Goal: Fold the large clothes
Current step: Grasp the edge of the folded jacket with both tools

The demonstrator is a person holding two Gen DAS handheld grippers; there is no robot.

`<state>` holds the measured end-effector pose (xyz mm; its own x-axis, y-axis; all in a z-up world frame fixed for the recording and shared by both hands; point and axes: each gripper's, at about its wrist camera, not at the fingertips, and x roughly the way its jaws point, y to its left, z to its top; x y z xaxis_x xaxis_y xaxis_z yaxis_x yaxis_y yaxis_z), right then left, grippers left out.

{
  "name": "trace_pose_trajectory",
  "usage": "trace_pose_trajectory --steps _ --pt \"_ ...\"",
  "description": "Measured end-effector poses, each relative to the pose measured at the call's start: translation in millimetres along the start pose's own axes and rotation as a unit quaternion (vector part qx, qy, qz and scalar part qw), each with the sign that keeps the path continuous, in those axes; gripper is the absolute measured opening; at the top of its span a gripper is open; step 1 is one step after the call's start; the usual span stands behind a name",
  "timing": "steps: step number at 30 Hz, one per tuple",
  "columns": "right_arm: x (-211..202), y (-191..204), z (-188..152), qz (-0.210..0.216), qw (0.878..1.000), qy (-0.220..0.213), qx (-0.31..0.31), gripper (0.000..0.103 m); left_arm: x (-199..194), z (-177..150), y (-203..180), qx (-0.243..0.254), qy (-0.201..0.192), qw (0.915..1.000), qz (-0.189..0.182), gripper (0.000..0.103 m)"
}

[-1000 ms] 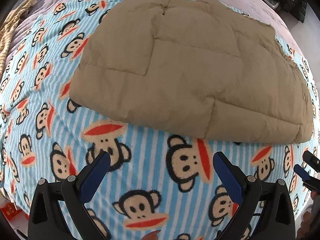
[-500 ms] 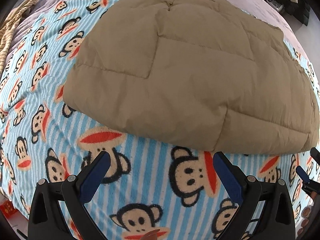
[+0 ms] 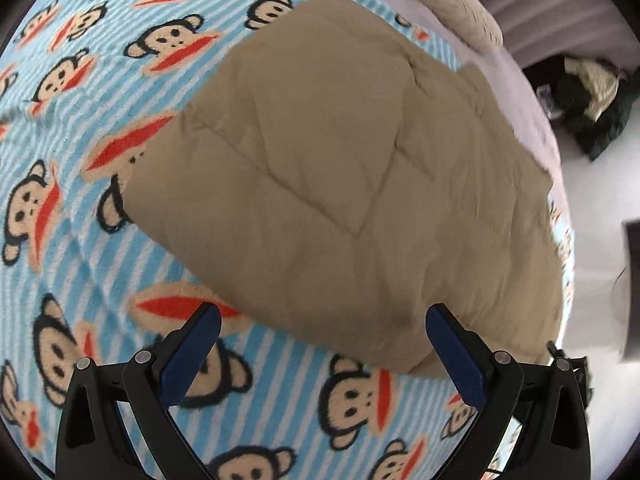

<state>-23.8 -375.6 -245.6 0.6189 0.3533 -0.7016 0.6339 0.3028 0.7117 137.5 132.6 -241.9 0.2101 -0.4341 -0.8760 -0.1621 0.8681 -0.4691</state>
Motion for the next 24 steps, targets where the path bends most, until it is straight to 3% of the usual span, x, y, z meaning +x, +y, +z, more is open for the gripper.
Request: trace_pose_trajectory --steps 3,4,5,8,14,17,19,20,21,22,23,24 --pt "8 8 10 0.034 0.999 -0.002 0.013 0.088 3 9 7 0.000 -0.003 0.9998 -0.020 0.103" --pt "11 12 11 0.042 0.999 -0.001 0.012 0.100 6 10 8 -0.002 0.000 0.9997 -0.024 0.103" --pt "13 16 12 0.058 0.998 0.003 0.010 0.103 10 12 11 -0.004 0.005 0.9995 -0.031 0.103" --pt "18 23 14 0.081 0.997 0.015 0.003 0.103 24 15 18 -0.015 0.011 0.9984 -0.053 0.103" --pt "31 19 23 0.072 0.996 0.042 -0.007 0.103 46 35 11 -0.060 -0.021 0.9937 -0.092 0.103" --pt "40 16 26 0.065 0.997 0.041 -0.008 0.103 58 43 3 -0.077 -0.031 0.9933 -0.080 0.101" --pt "43 17 29 0.062 0.997 0.039 -0.007 0.103 59 45 -3 -0.073 -0.037 0.9946 -0.064 0.069" --pt "41 15 30 0.061 0.997 0.039 -0.004 0.102 57 46 -5 -0.067 -0.038 0.9948 -0.066 0.059" --pt "39 14 29 0.060 0.998 0.037 0.001 0.100 50 44 -7 -0.059 -0.039 0.9947 -0.074 0.042" --pt "38 12 30 0.058 0.998 0.035 0.011 0.083 45 44 -9 -0.051 -0.042 0.9950 -0.075 0.032" --pt "37 8 29 0.053 0.998 0.037 0.016 0.052 40 44 -12 -0.041 -0.047 0.9953 -0.074 0.028" --pt "37 3 30 0.057 0.997 0.045 0.024 0.045 33 42 -19 -0.027 -0.053 0.9956 -0.073 0.022"
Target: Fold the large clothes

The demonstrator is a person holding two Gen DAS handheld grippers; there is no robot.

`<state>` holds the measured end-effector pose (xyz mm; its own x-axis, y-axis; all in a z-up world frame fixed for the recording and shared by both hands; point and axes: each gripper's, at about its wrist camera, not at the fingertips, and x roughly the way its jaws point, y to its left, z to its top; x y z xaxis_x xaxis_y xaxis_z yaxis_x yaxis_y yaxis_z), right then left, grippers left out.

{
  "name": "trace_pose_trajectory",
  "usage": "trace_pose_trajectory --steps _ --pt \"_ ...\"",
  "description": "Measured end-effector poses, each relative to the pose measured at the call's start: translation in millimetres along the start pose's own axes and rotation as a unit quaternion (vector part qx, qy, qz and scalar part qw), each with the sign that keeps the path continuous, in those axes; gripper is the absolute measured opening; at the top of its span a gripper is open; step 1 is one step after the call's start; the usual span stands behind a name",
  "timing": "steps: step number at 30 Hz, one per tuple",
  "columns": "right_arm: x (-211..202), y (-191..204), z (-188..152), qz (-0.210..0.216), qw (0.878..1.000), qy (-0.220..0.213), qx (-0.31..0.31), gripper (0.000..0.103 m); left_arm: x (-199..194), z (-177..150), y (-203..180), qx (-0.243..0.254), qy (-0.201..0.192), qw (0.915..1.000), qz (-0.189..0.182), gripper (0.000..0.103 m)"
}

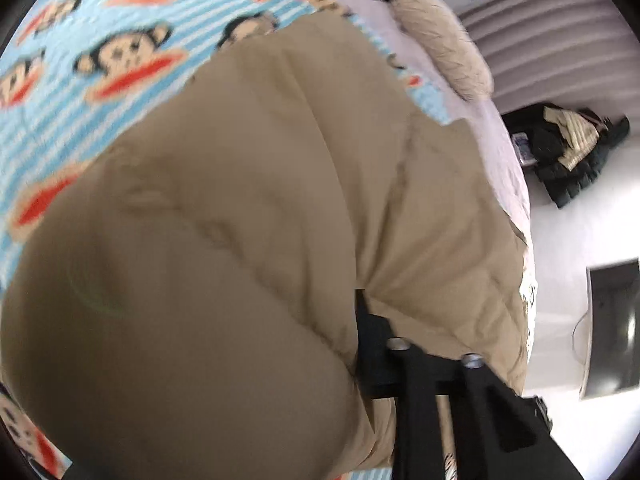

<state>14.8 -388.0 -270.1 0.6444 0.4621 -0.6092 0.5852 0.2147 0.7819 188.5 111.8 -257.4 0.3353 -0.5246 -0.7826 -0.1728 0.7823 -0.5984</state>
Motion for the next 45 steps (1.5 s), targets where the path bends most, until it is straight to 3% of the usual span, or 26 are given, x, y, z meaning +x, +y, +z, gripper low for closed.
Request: trace_pose_trajectory --steps 2,4,12,16,21,25,27,28,30,31,35,38,40,41,42,45 --pt "-3 -2 1 0.017 1.000 0.004 0.005 0.030 -10 -3 -13 0.020 -0.010 0.9997 -0.002 0.019" --pt "-10 7 0 0.020 0.999 0.006 -0.025 0.025 -27 -7 -21 0.037 -0.020 0.9991 -0.010 0.018" --pt "-47 19 -16 0.039 0.996 0.024 -0.076 0.023 -74 -47 -42 0.070 -0.027 0.9968 -0.026 0.018" --pt "-71 0 -49 0.033 0.996 0.036 -0.080 0.023 -100 -81 -15 0.071 -0.006 0.9971 -0.025 0.018" --pt "-93 -37 -100 0.022 0.997 0.044 -0.058 0.023 -122 -131 27 0.069 0.048 0.9963 -0.015 0.018" --pt "-103 -68 -130 -0.005 0.999 0.037 -0.031 0.023 -124 -156 58 0.072 0.081 0.9941 0.003 0.018" --pt "-101 -76 -131 -0.019 0.999 0.030 -0.030 0.025 -116 -159 64 0.088 0.087 0.9921 0.020 0.027" --pt "-97 -80 -131 -0.030 0.999 0.026 -0.031 0.030 -114 -160 66 0.096 0.087 0.9911 0.031 0.036" --pt "-90 -80 -127 -0.058 0.998 0.020 -0.032 0.048 -115 -161 68 0.107 0.082 0.9892 0.058 0.052" --pt "-89 -78 -126 -0.079 0.996 0.013 -0.032 0.058 -118 -159 69 0.109 0.080 0.9887 0.064 0.052" --pt "-103 -66 -138 -0.112 0.993 0.003 -0.039 0.060 -153 -164 82 0.133 0.085 0.9837 0.085 0.052" --pt "-118 -60 -160 -0.118 0.991 0.021 -0.056 0.060 -188 -156 98 0.135 0.066 0.9837 0.099 0.052" --pt "-121 -56 -175 -0.111 0.990 0.048 -0.075 0.057 -202 -144 109 0.131 0.056 0.9859 0.087 0.054" --pt "-120 -51 -185 -0.103 0.988 0.070 -0.089 0.055 -203 -137 113 0.127 0.057 0.9877 0.072 0.062" --pt "-114 -45 -188 -0.097 0.986 0.088 -0.101 0.054 -202 -130 118 0.122 0.063 0.9893 0.050 0.080" --pt "-99 -15 -199 -0.081 0.973 0.135 -0.167 0.049 -177 -116 116 0.136 0.095 0.9861 -0.007 0.081"
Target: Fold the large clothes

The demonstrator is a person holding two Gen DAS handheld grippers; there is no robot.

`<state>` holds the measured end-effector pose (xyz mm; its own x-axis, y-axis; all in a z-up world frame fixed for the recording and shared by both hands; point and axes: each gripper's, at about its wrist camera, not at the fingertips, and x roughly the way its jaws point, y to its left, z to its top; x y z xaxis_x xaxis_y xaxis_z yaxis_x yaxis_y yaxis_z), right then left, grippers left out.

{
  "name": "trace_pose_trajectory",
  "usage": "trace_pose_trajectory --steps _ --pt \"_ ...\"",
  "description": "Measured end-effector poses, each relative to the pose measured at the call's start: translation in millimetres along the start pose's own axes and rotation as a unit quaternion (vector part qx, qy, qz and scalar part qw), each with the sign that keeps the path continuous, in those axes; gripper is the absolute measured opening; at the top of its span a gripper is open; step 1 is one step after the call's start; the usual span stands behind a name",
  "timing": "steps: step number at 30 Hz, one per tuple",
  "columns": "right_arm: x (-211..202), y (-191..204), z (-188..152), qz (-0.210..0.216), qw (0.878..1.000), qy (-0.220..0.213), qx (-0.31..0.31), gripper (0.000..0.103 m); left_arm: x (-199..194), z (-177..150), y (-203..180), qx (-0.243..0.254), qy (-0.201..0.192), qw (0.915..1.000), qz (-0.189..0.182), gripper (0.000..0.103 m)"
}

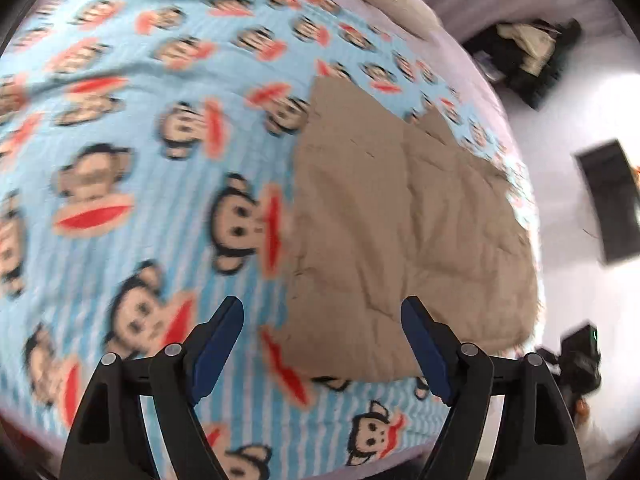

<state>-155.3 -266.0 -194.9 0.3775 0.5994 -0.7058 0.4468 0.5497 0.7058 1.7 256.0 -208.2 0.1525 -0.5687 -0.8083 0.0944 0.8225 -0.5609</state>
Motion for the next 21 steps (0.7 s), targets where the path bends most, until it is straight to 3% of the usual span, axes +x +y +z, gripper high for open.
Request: trace_pose_trajectory --steps 2,5,7,9,13,16,19,21 --pt "11 25 2 -0.010 0.999 0.000 -0.045 0.048 19 5 1 0.023 0.035 0.9984 -0.037 0.081" --pt "20 42 17 -0.021 0.996 -0.012 -0.084 0.041 42 7 -5 0.064 0.077 0.9938 -0.049 0.077" --pt "32 52 17 -0.045 0.994 -0.017 -0.100 0.032 52 6 -12 0.098 0.102 0.9888 -0.047 0.035" --pt "36 50 12 -0.086 0.990 -0.019 -0.112 0.024 55 2 -22 0.142 0.121 0.9823 -0.020 0.024" --pt "48 43 25 -0.144 0.984 -0.016 -0.108 0.002 51 -4 -24 0.196 0.124 0.9725 0.021 0.021" --pt "48 28 28 -0.136 0.987 -0.018 -0.080 0.000 61 -7 -6 0.189 0.130 0.9717 0.058 0.021" --pt "48 23 26 -0.146 0.986 -0.020 -0.082 0.000 49 -8 10 0.164 0.115 0.9771 0.072 0.021" --pt "53 28 26 -0.153 0.984 -0.021 -0.087 0.000 35 -12 14 0.165 0.097 0.9750 0.113 0.021"
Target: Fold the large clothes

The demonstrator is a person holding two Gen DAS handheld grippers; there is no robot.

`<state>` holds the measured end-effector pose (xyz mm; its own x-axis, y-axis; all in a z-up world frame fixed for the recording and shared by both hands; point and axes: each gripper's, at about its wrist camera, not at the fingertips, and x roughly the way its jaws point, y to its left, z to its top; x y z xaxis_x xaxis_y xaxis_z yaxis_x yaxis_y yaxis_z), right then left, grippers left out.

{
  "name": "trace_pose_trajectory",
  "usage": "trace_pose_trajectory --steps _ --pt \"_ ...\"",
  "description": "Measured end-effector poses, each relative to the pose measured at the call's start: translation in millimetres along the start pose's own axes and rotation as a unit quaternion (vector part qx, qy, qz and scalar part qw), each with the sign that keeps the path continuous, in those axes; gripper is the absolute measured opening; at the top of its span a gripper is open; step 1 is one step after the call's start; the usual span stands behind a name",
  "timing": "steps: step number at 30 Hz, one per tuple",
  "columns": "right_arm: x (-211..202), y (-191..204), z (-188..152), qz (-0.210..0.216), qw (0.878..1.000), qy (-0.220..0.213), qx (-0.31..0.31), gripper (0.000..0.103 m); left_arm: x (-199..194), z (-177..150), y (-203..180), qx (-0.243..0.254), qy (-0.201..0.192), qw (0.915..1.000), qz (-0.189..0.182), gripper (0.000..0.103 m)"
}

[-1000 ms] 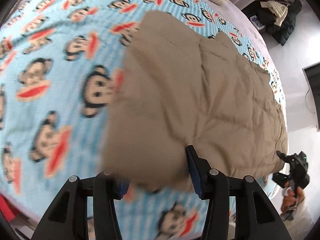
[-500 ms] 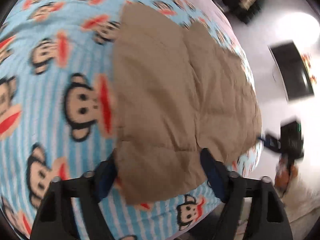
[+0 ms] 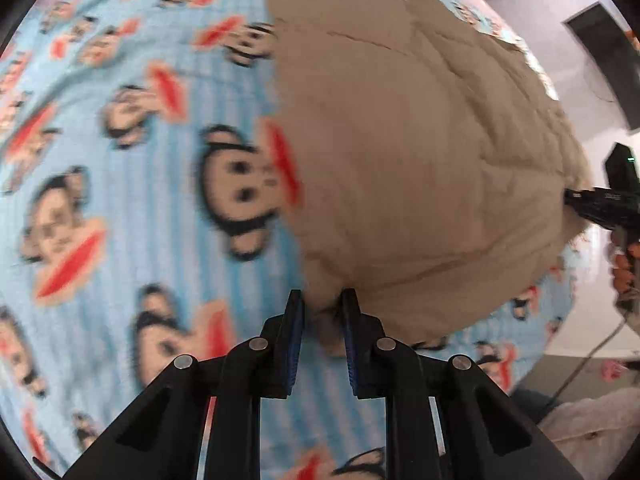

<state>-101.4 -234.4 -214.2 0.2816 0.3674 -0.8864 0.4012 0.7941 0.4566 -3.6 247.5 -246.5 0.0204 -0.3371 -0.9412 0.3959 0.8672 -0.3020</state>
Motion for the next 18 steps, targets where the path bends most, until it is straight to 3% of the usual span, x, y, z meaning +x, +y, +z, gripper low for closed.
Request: trace_pose_trajectory --steps 3,8,11,15,18 --pt "8 6 5 -0.005 1.000 -0.003 0.005 0.000 -23 -1 8 -0.031 -0.026 0.9989 0.023 0.021" --pt "10 22 5 -0.032 0.999 -0.013 0.003 0.000 -52 15 -15 -0.046 -0.095 0.9943 -0.015 0.021" --pt "5 37 1 -0.064 0.998 -0.020 -0.012 0.002 -23 34 -39 -0.045 -0.074 0.9957 0.032 0.021" --pt "-6 54 -9 -0.084 0.996 -0.018 -0.022 0.003 6 37 -40 -0.068 -0.037 0.9913 0.106 0.021" --pt "-16 63 -20 -0.082 0.996 -0.019 -0.026 0.003 -8 29 -39 -0.079 -0.035 0.9901 0.111 0.021"
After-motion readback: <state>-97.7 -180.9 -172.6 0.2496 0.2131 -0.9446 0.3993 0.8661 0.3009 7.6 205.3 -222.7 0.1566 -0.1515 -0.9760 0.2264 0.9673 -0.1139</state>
